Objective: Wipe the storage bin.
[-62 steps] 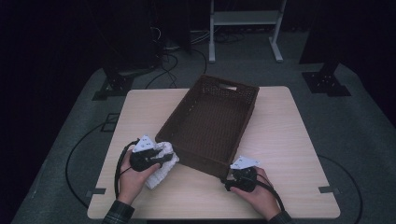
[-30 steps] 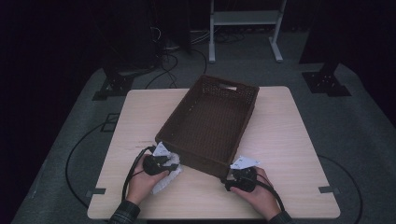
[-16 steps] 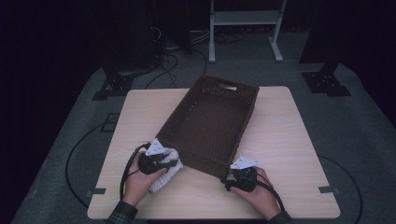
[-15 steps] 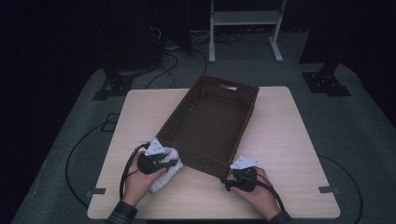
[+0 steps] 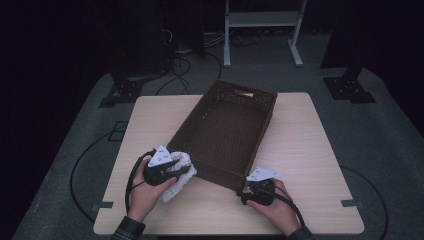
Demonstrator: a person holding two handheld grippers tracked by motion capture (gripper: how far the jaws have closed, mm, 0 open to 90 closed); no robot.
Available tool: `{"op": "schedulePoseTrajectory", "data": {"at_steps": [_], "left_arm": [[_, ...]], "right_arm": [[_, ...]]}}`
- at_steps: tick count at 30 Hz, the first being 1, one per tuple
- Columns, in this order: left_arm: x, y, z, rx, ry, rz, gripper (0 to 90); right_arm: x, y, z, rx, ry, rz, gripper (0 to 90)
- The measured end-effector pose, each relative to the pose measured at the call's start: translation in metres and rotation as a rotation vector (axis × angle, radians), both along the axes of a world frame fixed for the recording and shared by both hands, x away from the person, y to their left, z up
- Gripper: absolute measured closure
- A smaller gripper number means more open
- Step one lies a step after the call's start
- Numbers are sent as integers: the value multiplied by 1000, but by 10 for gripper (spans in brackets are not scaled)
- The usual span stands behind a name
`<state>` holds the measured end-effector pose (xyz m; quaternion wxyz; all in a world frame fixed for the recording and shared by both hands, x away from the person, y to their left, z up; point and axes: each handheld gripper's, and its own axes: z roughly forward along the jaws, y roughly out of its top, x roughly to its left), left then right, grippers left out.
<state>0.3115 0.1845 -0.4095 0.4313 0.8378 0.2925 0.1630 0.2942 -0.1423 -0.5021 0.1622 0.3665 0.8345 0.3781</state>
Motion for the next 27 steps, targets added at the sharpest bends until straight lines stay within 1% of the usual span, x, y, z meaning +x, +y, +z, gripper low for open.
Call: {"op": "schedulePoseTrajectory", "data": {"at_steps": [1,3,6,7,10,13,15,17,21,24,27], "left_arm": [[1,-1,-2,-4,4,0,685],[2,-2,-6,7,16,-4,685],[5,-3,-12,4,38,-6,685],[6,-4,-13,15,46,-11,685],[8,-6,-21,25,69,-14,684],[11,-9,-29,56,91,-22,684],[12,-11,-33,60,104,-23,685],[13,-13,-35,84,108,-26,685],[14,-16,-42,96,123,-27,685],[17,-18,-47,120,137,-32,685],[18,-19,-52,128,147,-30,685]], "right_arm": [[0,0,0,0,0,0,292],[0,0,0,0,0,0,292],[0,0,0,0,0,0,293],[0,0,0,0,0,0,292],[0,0,0,0,0,0,293],[0,0,0,0,-1,0,293],[0,0,0,0,0,0,293],[0,0,0,0,0,0,293],[0,0,0,0,0,0,292],[0,0,0,-1,0,0,292],[0,0,0,0,0,0,293]]}}
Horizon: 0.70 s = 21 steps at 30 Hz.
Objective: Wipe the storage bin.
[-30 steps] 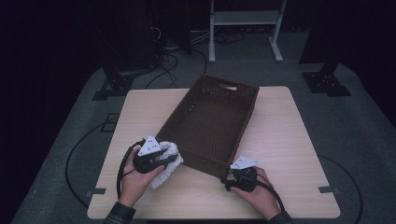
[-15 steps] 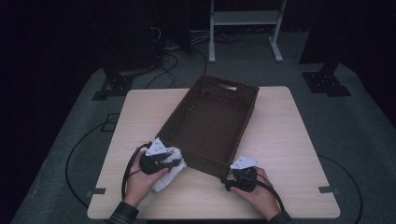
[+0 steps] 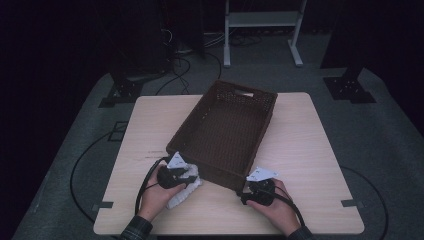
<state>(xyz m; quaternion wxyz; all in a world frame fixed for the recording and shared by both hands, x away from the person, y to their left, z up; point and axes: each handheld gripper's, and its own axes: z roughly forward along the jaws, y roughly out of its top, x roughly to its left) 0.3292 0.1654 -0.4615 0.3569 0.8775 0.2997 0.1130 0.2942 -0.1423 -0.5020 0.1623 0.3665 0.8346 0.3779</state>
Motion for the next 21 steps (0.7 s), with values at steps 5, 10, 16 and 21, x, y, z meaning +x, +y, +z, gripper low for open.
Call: {"op": "schedulePoseTrajectory", "data": {"at_steps": [5,10,16,21], "left_arm": [[1,-4,-10,37,27,-11,684],[1,-5,-10,47,28,-15,684],[-3,-5,0,23,-7,-18,685],[-10,-4,16,-20,-52,-22,686]], "right_arm": [[0,0,0,0,0,0,292],[0,0,0,0,0,0,293],[0,0,0,0,0,0,293],[0,0,0,0,0,0,292]]}}
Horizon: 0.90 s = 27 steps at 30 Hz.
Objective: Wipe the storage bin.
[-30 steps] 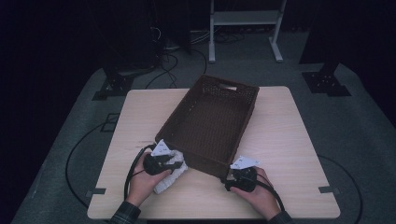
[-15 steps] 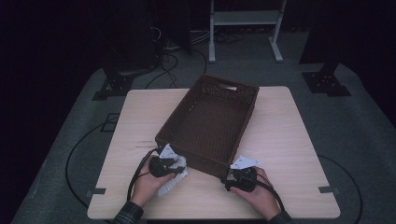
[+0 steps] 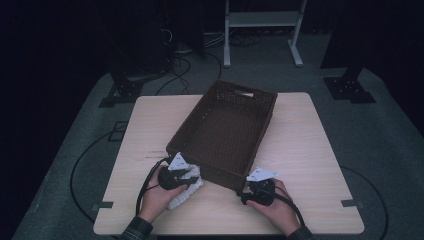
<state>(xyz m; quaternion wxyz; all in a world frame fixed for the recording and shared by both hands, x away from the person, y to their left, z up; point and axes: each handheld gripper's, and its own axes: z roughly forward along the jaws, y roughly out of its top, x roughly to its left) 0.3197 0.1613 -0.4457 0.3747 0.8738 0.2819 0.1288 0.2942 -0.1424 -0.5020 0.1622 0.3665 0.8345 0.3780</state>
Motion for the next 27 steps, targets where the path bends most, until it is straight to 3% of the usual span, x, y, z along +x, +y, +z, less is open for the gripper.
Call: {"op": "schedulePoseTrajectory", "data": {"at_steps": [11,21,27], "left_arm": [[-7,5,21,-48,-49,-2,685],[-15,12,43,-145,-116,13,688],[-15,10,45,-165,-127,11,688]], "right_arm": [[0,0,0,0,0,0,292],[0,0,0,0,0,0,293],[0,0,0,0,0,0,293]]}}
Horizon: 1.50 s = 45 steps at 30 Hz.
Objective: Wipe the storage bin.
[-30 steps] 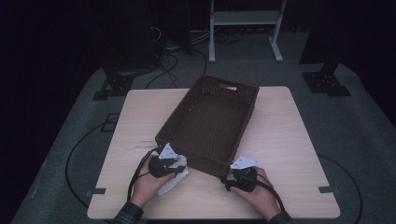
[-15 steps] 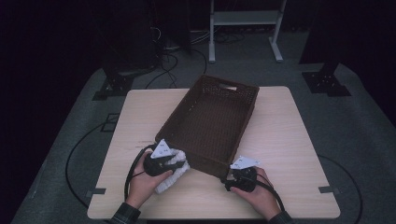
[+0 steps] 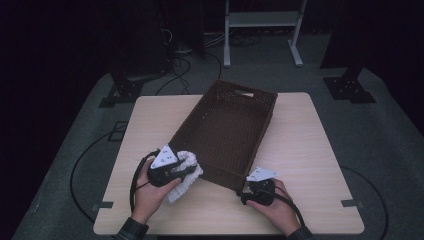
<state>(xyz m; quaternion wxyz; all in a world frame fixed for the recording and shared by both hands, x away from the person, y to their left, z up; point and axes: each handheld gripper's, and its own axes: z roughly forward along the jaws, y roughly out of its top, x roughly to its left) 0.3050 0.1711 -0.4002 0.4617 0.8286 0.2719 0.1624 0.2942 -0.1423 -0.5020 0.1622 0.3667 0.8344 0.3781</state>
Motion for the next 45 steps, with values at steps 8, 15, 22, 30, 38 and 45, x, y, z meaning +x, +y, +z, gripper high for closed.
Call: {"op": "schedulePoseTrajectory", "data": {"at_steps": [8,15,22,30,38,45], "left_arm": [[2,-6,-9,12,30,-20,689],[5,-15,-22,46,70,-47,688],[9,-23,-34,89,95,-56,688],[11,-24,-40,95,112,-53,693],[14,-31,-55,161,142,-60,694],[16,-32,-60,185,168,-58,695]], "right_arm": [[0,0,0,0,0,0,293],[0,0,0,0,0,0,293],[0,0,0,-1,-2,1,293],[0,0,0,0,0,0,293],[0,0,0,0,0,-1,294],[0,0,0,0,0,-1,294]]}}
